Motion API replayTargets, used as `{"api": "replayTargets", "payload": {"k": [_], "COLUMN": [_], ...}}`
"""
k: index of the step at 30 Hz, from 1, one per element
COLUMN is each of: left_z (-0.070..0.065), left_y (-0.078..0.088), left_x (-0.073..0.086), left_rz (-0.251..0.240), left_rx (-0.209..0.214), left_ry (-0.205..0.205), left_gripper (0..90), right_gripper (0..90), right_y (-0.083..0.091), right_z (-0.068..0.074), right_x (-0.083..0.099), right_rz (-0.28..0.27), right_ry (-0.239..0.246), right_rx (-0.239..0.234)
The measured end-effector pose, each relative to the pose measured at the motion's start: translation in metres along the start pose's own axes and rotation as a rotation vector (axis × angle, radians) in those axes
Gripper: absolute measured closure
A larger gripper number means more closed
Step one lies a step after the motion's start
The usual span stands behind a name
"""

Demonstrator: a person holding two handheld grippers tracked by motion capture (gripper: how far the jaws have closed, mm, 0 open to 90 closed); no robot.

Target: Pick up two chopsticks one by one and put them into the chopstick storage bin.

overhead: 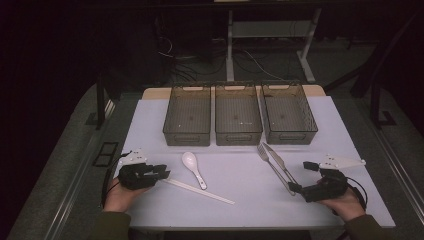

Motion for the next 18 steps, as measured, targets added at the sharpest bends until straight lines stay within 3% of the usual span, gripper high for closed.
{"api": "replayTargets", "payload": {"k": [7, 13, 18], "left_z": [0.012, 0.021, 0.023], "left_y": [0.006, 0.006, 0.003], "left_x": [0.009, 0.016, 0.016], "left_rz": [0.036, 0.068, 0.054], "left_rx": [-0.048, -0.081, -0.080], "left_ry": [0.043, 0.075, 0.083], "left_gripper": [82.3, 85.9, 87.6], "right_gripper": [1.0, 1.0, 1.0], "right_y": [-0.001, -0.001, -0.001], "right_z": [-0.001, 0.000, 0.000], "right_x": [0.000, 0.000, 0.000], "right_rz": [0.003, 0.003, 0.006], "right_ry": [-0.004, -0.002, -0.004], "right_rx": [0.001, 0.002, 0.002]}}
Point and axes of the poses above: each handheld gripper's, and its own axes: y roughly backward along the jaws, x roughly out of its underside, z roughly to its left, the point moved 6 cm from there along -y, roughly forward along the jaws, and after that the axes turned 12 degrees about x, right-handed, at the moved point
